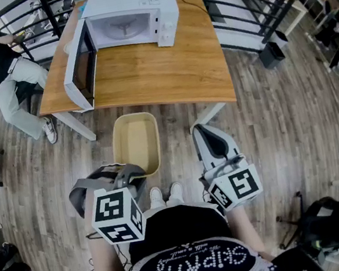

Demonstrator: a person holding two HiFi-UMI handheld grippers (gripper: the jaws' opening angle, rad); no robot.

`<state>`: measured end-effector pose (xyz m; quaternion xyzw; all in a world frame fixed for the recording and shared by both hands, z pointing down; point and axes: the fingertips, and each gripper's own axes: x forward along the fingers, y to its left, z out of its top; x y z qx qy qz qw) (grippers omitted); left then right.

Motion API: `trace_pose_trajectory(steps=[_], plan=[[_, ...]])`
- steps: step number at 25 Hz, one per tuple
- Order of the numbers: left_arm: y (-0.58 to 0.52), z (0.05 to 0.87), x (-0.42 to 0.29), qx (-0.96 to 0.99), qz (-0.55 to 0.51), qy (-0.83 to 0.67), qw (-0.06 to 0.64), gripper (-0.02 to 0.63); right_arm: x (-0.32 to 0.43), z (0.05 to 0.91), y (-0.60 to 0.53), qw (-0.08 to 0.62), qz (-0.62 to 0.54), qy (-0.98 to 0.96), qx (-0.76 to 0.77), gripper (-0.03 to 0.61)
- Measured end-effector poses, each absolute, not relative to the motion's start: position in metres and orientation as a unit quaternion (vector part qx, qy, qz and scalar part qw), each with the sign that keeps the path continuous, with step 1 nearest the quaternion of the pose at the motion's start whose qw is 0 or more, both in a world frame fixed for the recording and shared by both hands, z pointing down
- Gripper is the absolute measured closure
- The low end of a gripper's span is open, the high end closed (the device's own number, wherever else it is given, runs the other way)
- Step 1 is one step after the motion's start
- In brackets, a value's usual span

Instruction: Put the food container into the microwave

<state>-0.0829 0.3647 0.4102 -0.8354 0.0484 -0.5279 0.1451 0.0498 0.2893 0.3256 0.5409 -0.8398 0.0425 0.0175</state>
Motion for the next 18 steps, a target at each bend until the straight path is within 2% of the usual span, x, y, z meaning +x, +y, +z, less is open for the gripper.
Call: trace_pose_trajectory(steps=[18], plan=[[0.356,0.42,-0.069,-0.833,-0.535,0.054,0.13,0.568,0.072,0.327,0.28,0.014,0.045,-0.84,0.54,0.543]])
